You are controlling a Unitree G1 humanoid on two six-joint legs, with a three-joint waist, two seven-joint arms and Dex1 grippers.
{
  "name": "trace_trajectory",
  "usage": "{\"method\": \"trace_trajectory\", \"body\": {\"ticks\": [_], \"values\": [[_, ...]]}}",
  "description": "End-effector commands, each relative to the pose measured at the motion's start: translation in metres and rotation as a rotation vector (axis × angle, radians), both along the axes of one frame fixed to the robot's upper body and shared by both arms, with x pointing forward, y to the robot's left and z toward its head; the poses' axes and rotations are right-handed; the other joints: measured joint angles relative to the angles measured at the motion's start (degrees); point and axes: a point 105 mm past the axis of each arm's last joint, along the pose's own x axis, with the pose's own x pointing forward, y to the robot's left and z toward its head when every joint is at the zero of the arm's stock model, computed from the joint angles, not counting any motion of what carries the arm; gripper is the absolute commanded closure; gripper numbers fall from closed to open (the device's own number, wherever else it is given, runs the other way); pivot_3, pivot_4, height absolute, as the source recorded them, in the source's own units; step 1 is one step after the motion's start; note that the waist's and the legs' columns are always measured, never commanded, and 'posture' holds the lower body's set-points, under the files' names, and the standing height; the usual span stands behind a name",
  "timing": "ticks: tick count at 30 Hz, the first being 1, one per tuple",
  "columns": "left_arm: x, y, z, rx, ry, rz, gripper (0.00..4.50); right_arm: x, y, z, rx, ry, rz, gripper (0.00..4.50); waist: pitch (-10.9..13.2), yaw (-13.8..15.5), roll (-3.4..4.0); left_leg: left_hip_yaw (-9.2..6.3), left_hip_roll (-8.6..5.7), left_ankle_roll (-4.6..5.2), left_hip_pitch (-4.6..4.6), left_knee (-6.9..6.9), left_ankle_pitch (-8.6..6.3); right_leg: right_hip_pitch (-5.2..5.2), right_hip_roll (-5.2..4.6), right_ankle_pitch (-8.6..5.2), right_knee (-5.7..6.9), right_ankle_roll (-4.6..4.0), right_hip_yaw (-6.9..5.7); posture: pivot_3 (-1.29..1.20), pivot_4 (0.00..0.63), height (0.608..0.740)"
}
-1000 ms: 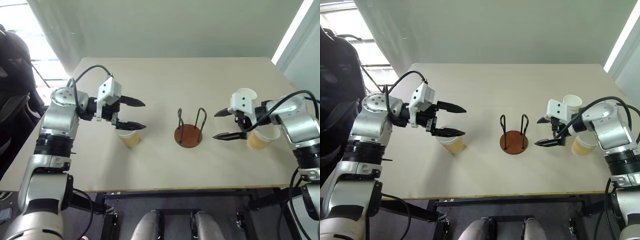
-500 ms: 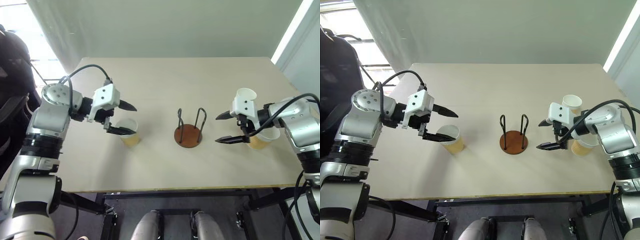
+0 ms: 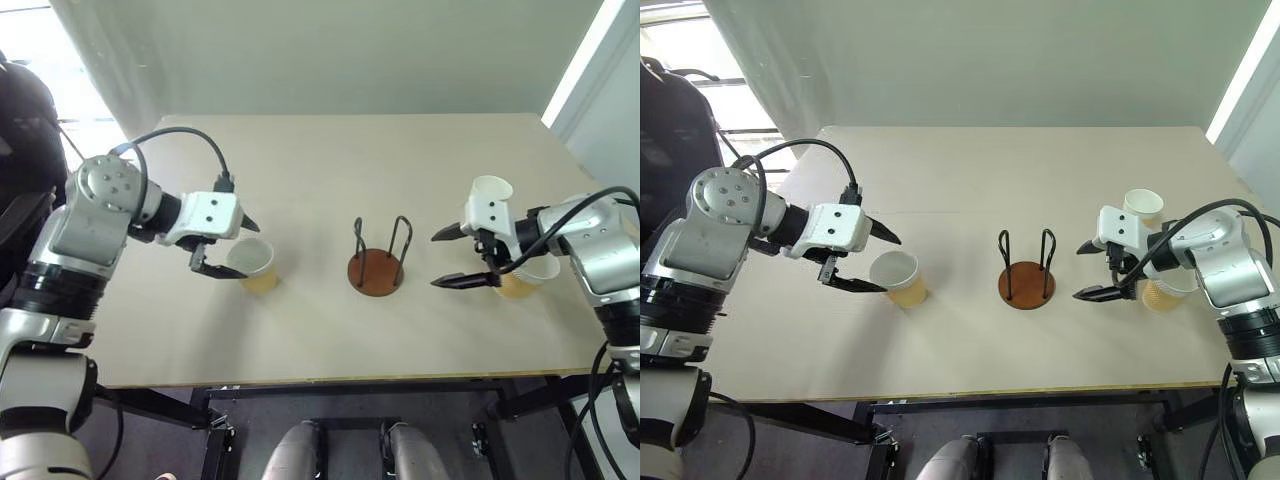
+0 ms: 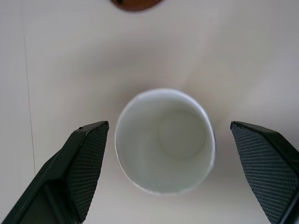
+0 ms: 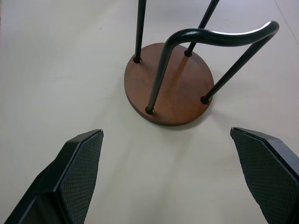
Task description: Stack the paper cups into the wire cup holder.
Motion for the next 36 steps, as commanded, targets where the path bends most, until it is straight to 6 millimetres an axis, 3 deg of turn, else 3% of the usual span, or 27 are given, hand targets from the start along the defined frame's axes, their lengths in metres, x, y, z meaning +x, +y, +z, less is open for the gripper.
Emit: {"method": "trace_trajectory", "body": {"ticks": [1,26,30,36], "values": [[-0.001,0.002,0.008,0.059,-0.057,-0.017,0.00,-0.003,-0.002,0.013,0.002,-0.036,0.016,0.01,0.0,0.0,0.00,0.00,0.00,0.00,-0.01,0.00,-0.01,0.00,0.00,0.00,0.00,0.00,0.00,0.00,0.150,0.740],[-0.003,0.014,-0.029,0.174,0.020,-0.025,0.00,-0.001,-0.003,0.017,0.005,-0.043,0.010,0.01,0.0,0.0,0.00,0.00,0.00,0.00,0.00,0.03,-0.08,-0.03,0.00,-0.03,0.06,-0.04,0.00,0.00,0.150,0.740],[-0.004,0.014,-0.034,0.174,0.041,-0.028,0.83,-0.003,-0.001,0.019,0.019,-0.033,0.023,0.00,0.0,0.0,0.00,0.00,0.00,0.00,0.00,0.04,-0.08,-0.03,0.00,-0.03,0.06,-0.04,0.00,0.00,0.150,0.740],[-0.005,0.013,-0.035,0.168,0.065,-0.030,2.92,-0.009,-0.006,0.029,0.025,-0.013,0.050,0.00,0.0,0.0,0.00,0.00,-0.01,0.01,-0.01,0.05,-0.08,-0.03,0.00,-0.03,0.07,-0.04,0.00,0.00,0.150,0.740]]}}
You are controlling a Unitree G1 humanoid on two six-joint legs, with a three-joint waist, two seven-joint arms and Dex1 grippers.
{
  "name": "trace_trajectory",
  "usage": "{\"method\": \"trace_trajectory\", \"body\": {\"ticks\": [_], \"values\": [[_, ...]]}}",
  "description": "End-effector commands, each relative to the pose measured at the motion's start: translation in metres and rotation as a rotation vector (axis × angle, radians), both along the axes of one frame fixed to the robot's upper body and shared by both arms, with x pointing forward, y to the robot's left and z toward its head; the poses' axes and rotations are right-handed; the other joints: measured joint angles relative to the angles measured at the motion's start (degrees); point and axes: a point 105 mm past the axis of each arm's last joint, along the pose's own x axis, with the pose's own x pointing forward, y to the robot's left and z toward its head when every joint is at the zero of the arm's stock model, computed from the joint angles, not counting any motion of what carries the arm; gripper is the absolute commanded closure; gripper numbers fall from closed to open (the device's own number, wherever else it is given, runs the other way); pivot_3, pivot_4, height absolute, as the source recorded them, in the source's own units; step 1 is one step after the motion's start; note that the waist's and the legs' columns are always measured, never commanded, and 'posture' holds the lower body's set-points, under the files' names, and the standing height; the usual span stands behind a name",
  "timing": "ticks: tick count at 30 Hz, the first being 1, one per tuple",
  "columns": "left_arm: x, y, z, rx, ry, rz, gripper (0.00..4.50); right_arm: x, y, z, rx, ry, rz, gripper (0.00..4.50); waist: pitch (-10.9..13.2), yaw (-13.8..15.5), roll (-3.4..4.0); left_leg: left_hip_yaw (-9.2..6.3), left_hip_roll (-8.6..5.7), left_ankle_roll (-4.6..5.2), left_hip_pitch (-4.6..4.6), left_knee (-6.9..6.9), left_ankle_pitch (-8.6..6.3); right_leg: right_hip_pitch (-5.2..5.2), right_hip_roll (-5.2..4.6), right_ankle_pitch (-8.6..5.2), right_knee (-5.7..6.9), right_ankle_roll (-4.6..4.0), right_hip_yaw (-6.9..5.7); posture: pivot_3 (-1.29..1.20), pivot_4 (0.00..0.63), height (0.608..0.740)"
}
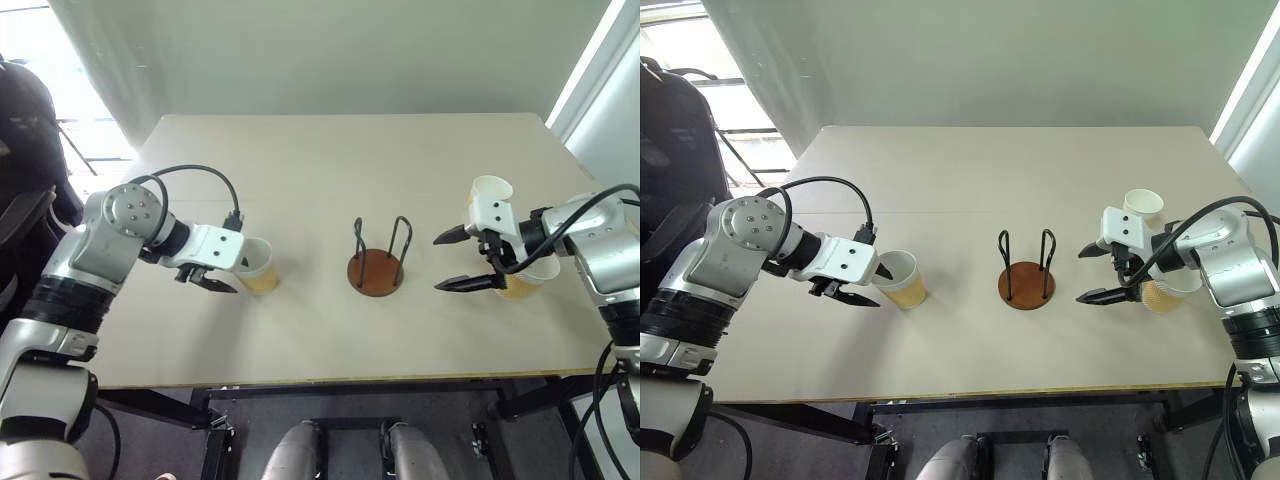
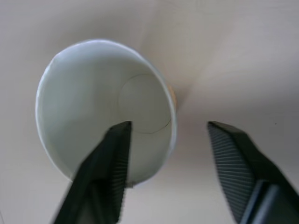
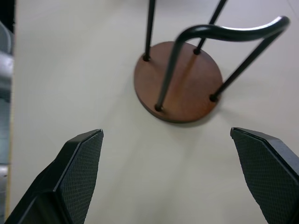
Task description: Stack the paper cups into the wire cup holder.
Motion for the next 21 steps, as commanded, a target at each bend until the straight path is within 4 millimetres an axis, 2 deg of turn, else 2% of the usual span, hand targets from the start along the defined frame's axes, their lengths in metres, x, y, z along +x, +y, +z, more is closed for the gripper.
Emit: {"method": "trace_trajectory", "body": {"ticks": [1,4,5,12,17,21], "values": [[-0.001,0.000,0.004,0.005,0.007,-0.009,3.27,-0.003,-0.003,0.028,0.015,-0.063,0.018,0.00,0.0,0.0,0.00,0.00,0.00,0.00,0.00,0.00,0.00,0.00,0.00,0.00,0.00,0.00,0.00,0.00,0.150,0.740],[-0.002,-0.003,0.004,-0.009,0.019,-0.018,4.32,-0.006,-0.005,0.038,0.014,-0.062,0.039,0.00,0.0,-0.1,0.00,0.00,0.00,0.00,0.01,0.00,0.00,0.00,0.00,-0.01,0.01,-0.01,0.00,0.00,0.150,0.740],[-0.003,-0.004,0.004,-0.014,0.024,-0.021,4.42,-0.007,-0.005,0.041,0.013,-0.061,0.046,0.00,0.0,-0.1,0.00,0.00,0.00,0.00,0.01,0.00,0.00,-0.01,0.00,-0.01,0.03,-0.01,0.00,0.00,0.150,0.740],[-0.005,-0.009,0.008,-0.050,0.045,-0.032,4.42,-0.027,-0.012,0.057,-0.027,-0.032,0.119,0.00,0.0,0.0,0.00,0.00,0.00,0.00,-0.03,0.01,-0.01,-0.02,0.00,-0.05,0.02,-0.03,-0.01,0.00,0.150,0.740],[-0.004,-0.013,0.013,-0.073,0.045,-0.036,4.42,-0.032,-0.014,0.066,-0.019,-0.036,0.122,0.00,0.0,-0.2,-0.01,0.00,0.00,-0.01,-0.01,0.00,-0.02,-0.02,0.01,-0.08,0.04,-0.05,-0.01,0.00,0.150,0.740],[-0.003,-0.023,0.023,-0.137,0.055,-0.041,4.42,-0.031,-0.017,0.072,0.011,-0.033,0.110,0.00,0.0,-0.2,-0.01,0.00,0.00,0.01,0.00,0.01,-0.01,-0.02,0.01,-0.08,0.05,-0.05,-0.01,0.00,0.150,0.740]]}}
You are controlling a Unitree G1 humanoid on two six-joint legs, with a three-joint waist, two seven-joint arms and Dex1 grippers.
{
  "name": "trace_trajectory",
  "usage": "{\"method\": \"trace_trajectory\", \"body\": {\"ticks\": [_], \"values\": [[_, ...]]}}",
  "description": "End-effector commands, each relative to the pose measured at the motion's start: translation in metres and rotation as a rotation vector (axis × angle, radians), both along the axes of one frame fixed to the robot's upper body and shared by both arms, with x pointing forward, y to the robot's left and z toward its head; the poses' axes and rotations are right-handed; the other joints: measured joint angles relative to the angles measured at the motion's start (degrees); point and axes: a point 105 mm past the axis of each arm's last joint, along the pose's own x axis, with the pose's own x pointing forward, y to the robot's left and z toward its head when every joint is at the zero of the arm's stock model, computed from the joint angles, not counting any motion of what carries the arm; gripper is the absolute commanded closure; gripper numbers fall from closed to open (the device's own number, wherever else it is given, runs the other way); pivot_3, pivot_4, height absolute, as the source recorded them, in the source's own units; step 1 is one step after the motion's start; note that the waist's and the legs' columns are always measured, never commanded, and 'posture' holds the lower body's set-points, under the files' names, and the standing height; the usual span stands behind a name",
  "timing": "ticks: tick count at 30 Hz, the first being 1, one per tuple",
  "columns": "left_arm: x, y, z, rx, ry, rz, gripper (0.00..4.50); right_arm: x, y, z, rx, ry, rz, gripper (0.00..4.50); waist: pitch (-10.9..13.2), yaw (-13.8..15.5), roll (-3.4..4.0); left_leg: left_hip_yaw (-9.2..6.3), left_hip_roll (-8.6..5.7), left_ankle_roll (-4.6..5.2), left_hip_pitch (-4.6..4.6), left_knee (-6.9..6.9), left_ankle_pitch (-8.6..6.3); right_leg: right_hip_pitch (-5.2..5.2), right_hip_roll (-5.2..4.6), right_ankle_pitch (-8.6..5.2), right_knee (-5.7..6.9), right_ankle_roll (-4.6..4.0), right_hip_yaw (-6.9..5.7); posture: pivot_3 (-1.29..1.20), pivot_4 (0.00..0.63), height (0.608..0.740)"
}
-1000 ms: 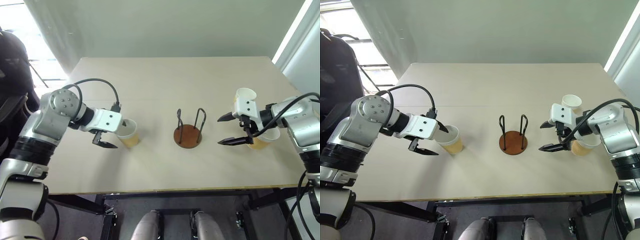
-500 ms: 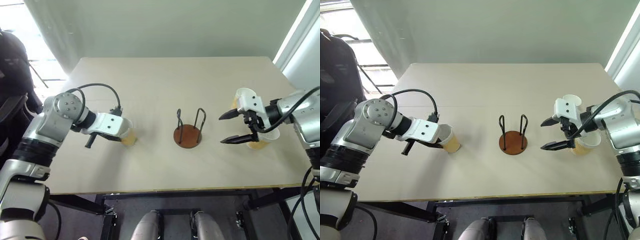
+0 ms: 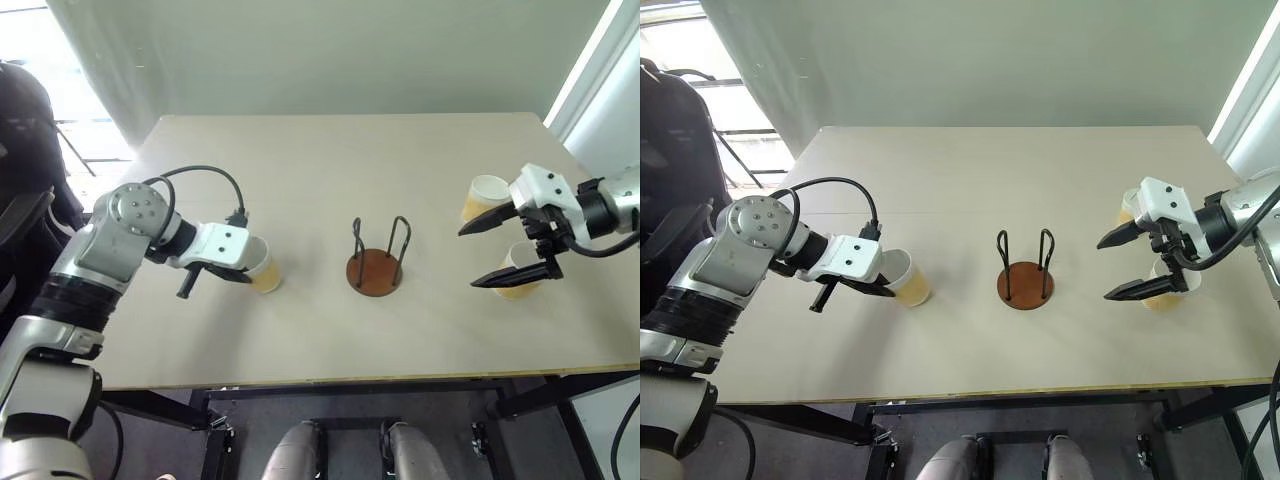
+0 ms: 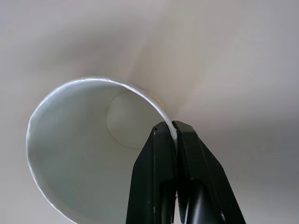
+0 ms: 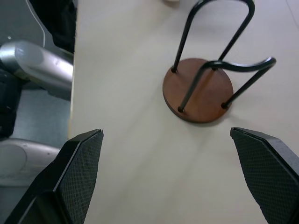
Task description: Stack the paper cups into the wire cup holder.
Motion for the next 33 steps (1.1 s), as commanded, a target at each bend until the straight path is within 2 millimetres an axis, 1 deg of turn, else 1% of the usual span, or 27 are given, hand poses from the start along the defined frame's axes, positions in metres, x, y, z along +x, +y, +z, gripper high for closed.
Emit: {"method": "trace_trajectory", "body": {"ticks": [1,9,14,18,22,26,28,33], "values": [[-0.001,-0.012,0.021,-0.050,-0.005,-0.033,4.42,-0.001,0.000,0.021,0.049,-0.049,0.006,0.00,0.0,0.0,-0.02,0.00,0.00,0.00,0.00,0.01,0.00,0.00,0.00,0.00,0.00,0.00,0.00,0.00,0.150,0.740],[0.002,-0.021,0.039,-0.105,-0.009,-0.037,4.42,0.011,-0.010,0.014,0.109,-0.023,-0.059,0.00,0.0,0.0,-0.02,0.00,0.01,0.38,0.00,0.04,0.21,0.02,0.00,-0.01,0.00,0.03,-0.01,0.00,0.150,0.740],[0.003,-0.023,0.050,-0.132,-0.014,-0.035,4.42,0.016,-0.017,0.012,0.127,-0.016,-0.090,0.00,0.0,0.0,-0.02,0.00,0.00,0.47,-0.03,0.05,0.19,0.01,0.00,-0.04,-0.03,0.07,-0.01,0.00,0.150,0.740],[0.005,-0.030,0.069,-0.196,-0.026,-0.036,4.42,0.015,-0.019,0.011,0.154,-0.006,-0.099,0.00,0.0,0.0,-0.02,0.00,0.01,0.48,-0.03,0.06,0.18,0.01,0.00,-0.06,-0.02,0.10,-0.01,0.00,0.150,0.740],[0.009,-0.035,0.083,-0.229,-0.044,-0.041,4.42,0.016,-0.020,0.009,0.161,-0.012,-0.109,0.00,0.0,0.1,-0.02,0.00,-0.01,0.50,-0.04,0.07,0.17,0.02,-0.01,-0.07,-0.03,0.12,-0.01,0.00,0.150,0.740],[0.016,-0.045,0.101,-0.269,-0.070,-0.063,4.42,0.016,-0.018,0.005,0.168,-0.019,-0.113,0.00,0.0,0.1,-0.02,0.00,0.00,0.50,-0.04,0.08,0.17,0.02,-0.01,-0.08,-0.02,0.12,-0.01,0.00,0.150,0.740],[0.019,-0.054,0.112,-0.290,-0.084,-0.083,4.42,0.016,-0.018,0.003,0.166,-0.020,-0.115,0.00,0.0,0.1,-0.02,0.00,0.00,0.50,-0.06,0.09,0.17,0.03,-0.01,-0.08,-0.03,0.13,-0.01,0.00,0.150,0.740],[0.025,-0.083,0.140,-0.337,-0.115,-0.160,4.42,0.017,-0.019,0.002,0.157,-0.021,-0.119,0.00,0.0,0.3,-0.03,0.00,-0.03,0.63,-0.18,0.23,0.09,0.03,-0.02,-0.14,-0.07,0.23,-0.02,0.00,0.150,0.740]]}}
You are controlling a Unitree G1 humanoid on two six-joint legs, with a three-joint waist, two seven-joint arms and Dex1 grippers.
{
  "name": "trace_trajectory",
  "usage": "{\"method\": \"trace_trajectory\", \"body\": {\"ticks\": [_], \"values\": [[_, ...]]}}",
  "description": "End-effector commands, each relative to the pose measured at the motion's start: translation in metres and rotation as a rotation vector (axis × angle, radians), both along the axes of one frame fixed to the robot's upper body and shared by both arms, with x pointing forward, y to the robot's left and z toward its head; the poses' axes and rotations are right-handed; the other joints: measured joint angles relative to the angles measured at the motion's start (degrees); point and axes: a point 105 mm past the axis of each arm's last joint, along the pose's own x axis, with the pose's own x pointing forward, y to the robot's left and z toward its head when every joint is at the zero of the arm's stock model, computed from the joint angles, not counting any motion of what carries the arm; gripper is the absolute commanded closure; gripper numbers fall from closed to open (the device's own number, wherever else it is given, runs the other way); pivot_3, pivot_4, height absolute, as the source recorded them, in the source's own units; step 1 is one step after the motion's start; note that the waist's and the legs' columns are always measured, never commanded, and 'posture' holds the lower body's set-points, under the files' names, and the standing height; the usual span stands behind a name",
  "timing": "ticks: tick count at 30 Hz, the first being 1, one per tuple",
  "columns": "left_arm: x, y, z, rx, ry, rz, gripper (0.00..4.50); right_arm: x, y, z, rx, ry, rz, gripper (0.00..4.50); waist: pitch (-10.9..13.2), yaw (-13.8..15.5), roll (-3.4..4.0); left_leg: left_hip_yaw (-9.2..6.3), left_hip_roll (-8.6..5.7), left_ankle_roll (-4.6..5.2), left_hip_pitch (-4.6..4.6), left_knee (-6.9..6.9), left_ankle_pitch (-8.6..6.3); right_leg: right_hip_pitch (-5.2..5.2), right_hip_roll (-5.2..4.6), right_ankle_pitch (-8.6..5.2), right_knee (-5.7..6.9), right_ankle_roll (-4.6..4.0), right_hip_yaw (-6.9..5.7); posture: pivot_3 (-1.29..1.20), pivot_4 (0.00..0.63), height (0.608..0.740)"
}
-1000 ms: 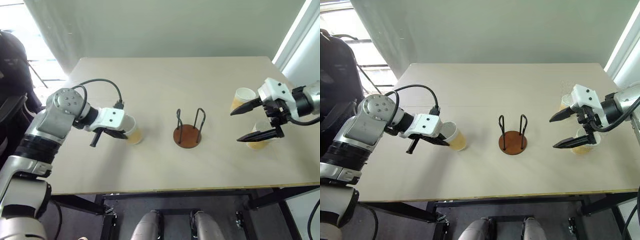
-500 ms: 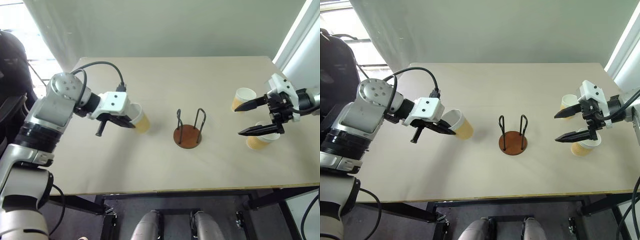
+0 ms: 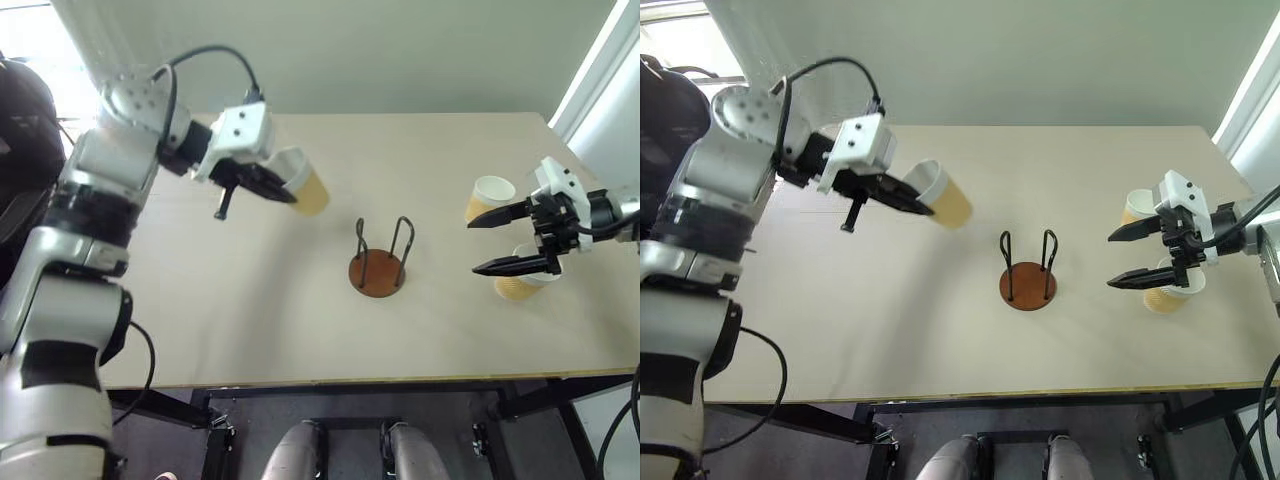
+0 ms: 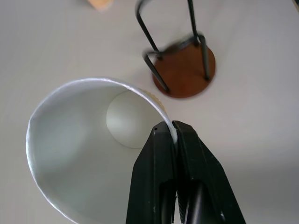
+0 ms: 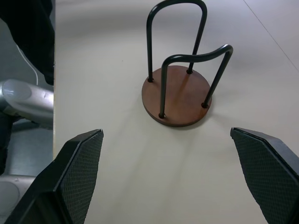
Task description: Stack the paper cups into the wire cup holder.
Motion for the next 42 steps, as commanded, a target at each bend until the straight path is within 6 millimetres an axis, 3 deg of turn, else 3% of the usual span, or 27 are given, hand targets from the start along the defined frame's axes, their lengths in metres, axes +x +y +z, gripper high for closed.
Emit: {"method": "trace_trajectory", "body": {"ticks": [1,7,16,23,30,42], "values": [[-0.004,-0.020,0.026,-0.036,-0.030,-0.085,4.42,-0.001,0.000,0.014,-0.002,-0.065,0.006,0.00,0.0,0.0,0.00,0.00,0.00,0.06,-0.02,0.07,-0.04,0.01,0.00,-0.03,0.01,0.04,0.00,0.00,0.150,0.740],[-0.003,-0.055,0.044,-0.035,-0.064,-0.170,4.42,-0.002,0.000,0.016,-0.006,-0.067,0.001,0.00,0.0,0.1,-0.01,0.08,0.00,0.43,-0.19,0.40,-0.35,0.01,-0.02,-0.21,-0.02,0.35,0.02,0.00,0.150,0.740],[-0.007,-0.084,0.039,0.036,-0.085,-0.270,4.42,-0.004,-0.001,0.016,-0.020,-0.059,0.000,0.00,0.0,0.3,-0.02,0.62,0.06,0.54,-0.19,0.54,-0.65,0.01,-0.11,-0.50,0.02,1.01,0.22,0.00,0.150,0.740],[-0.016,-0.097,0.032,0.052,-0.062,-0.341,4.42,-0.007,-0.002,0.018,-0.039,-0.045,0.007,0.00,0.0,0.4,0.00,0.73,0.09,0.48,-0.37,1.24,-1.01,0.04,-0.09,-0.53,0.09,1.46,0.25,0.00,0.150,0.740],[-0.024,-0.106,0.024,0.098,-0.054,-0.403,4.42,-0.010,-0.005,0.021,-0.053,-0.031,0.005,0.00,0.0,0.7,0.00,0.75,0.04,0.88,-0.40,1.57,-1.26,0.22,-0.12,-0.60,0.07,1.32,0.28,0.00,0.150,0.740],[-0.021,-0.113,0.007,0.203,-0.104,-0.447,4.42,-0.016,-0.008,0.023,-0.076,-0.008,-0.001,0.00,0.0,0.6,0.01,0.86,0.04,1.17,0.00,1.62,-1.31,0.54,-0.10,-0.52,0.07,1.28,0.35,0.00,0.150,0.740]]}}
